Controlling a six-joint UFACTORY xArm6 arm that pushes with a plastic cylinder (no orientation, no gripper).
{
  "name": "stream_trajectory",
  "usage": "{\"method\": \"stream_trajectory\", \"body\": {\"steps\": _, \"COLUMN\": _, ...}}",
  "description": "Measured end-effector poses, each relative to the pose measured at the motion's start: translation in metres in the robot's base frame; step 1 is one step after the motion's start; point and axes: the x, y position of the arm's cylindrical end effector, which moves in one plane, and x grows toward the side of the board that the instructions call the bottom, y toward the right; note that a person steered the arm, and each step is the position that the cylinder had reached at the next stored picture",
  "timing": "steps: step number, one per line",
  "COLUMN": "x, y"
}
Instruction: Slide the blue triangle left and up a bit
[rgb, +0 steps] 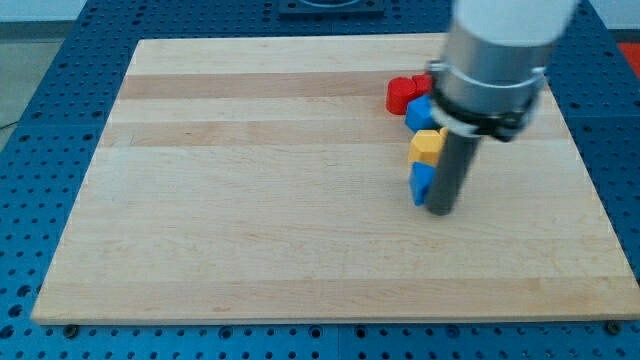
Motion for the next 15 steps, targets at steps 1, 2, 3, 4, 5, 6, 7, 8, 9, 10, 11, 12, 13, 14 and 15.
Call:
{"method": "stream_trajectory", "body": {"steps": 1, "x": 0.0, "y": -0.005}}
{"method": "stream_trajectory", "body": {"steps": 2, "x": 0.0, "y": 0.074}}
{"method": "stream_trajectory", "body": {"steps": 3, "x": -0.023, "y": 0.099}}
{"method": "stream_trajectory", "body": {"steps": 4, "x": -0.028, "y": 0.026}}
{"method": "stream_trajectory", "body": {"steps": 5, "x": -0.028, "y": -0.04}}
{"method": "stream_trajectory", "body": {"steps": 6, "x": -0.028, "y": -0.046}}
{"method": "stream_trajectory", "body": {"steps": 7, "x": -0.035, "y": -0.061}}
{"method": "stream_trajectory", "body": {"steps": 8, "x": -0.037, "y": -0.077}}
{"method": "stream_trajectory", "body": {"steps": 9, "x": -0.021, "y": -0.087}}
{"method": "stream_trajectory", "body": {"steps": 10, "x": -0.048, "y": -0.121}}
{"method": "stream_trajectory", "body": {"steps": 11, "x": -0.09, "y": -0.107}}
{"method": "stream_trajectory", "body": {"steps": 12, "x": -0.074, "y": -0.102}}
{"method": "stream_trajectory", "body": {"steps": 13, "x": -0.045, "y": -0.106}}
{"method": "stream_trajectory", "body": {"steps": 14, "x": -0.041, "y": -0.106}}
{"method": "stream_trajectory", "body": {"steps": 15, "x": -0.041, "y": -0.108}}
